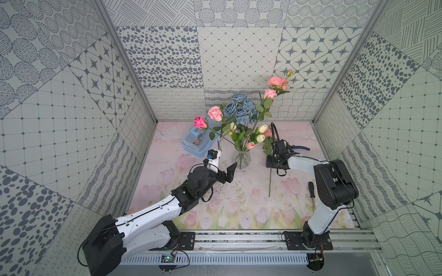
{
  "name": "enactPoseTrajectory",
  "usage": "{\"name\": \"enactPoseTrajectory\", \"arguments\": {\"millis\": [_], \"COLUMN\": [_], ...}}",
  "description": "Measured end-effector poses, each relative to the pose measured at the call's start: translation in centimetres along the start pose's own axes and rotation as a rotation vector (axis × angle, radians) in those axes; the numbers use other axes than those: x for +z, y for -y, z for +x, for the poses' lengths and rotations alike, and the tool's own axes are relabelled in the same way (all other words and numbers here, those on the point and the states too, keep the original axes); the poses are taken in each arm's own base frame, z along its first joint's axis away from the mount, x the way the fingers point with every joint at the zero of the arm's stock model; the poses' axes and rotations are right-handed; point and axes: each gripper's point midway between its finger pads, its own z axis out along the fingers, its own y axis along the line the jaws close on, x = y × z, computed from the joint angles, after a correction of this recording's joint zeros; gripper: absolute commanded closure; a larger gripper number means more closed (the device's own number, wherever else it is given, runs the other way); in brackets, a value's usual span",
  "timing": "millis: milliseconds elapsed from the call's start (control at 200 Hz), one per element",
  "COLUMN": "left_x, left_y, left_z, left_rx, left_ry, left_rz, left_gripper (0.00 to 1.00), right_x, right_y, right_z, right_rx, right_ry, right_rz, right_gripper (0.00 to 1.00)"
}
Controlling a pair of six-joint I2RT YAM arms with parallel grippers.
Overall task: Pick out pink flowers from the vase
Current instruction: Place the flower at the center of the board.
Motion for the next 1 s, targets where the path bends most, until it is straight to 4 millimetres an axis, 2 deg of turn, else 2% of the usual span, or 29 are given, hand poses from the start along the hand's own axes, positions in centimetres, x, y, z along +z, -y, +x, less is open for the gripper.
{"name": "enactPoseTrajectory", "arguments": {"millis": [105,270,355,440,480,630,741,821,1001], "left_x": [1.6,3.2,3.8,4.5,4.8,6.4,7.5,8.2,9.2], "left_y": [0.6,1.1,1.2,1.3,1.2,1.3,1.2,1.0,0.2], "left_z": [-1.2,-2.6,-3.3,-4.1,-4.4,-5.7,-5.7,-5.5,-5.7], "left_rx": [-0.038,-0.095,-0.123,-0.154,-0.167,-0.214,-0.243,-0.259,-0.275], "left_ry": [0.017,0.045,0.056,0.070,0.077,0.101,0.106,0.109,0.127], "left_rz": [0.006,0.003,-0.005,-0.016,-0.024,-0.065,-0.103,-0.133,-0.200], "left_gripper": [0.07,0.11,0.20,0.28,0.34,0.40,0.43,0.49,0.49], "right_x": [-1.6,-6.0,-8.2,-9.4,-9.6,-9.5,-9.5,-9.5,-9.6], "right_y": [0.4,0.6,0.1,-0.8,-1.3,-2.2,-2.5,-2.6,-2.9], "right_z": [0.6,0.0,-1.1,-1.8,-2.0,-1.6,-1.4,-1.4,-1.4], "right_rx": [0.012,0.052,0.066,0.057,0.051,0.036,0.036,0.034,0.033], "right_ry": [0.032,0.157,0.238,0.290,0.304,0.303,0.301,0.302,0.303], "right_rz": [-0.013,-0.060,-0.093,-0.116,-0.125,-0.144,-0.149,-0.152,-0.158], "right_gripper": [0.17,0.14,0.14,0.14,0.14,0.14,0.14,0.14,0.14]}}
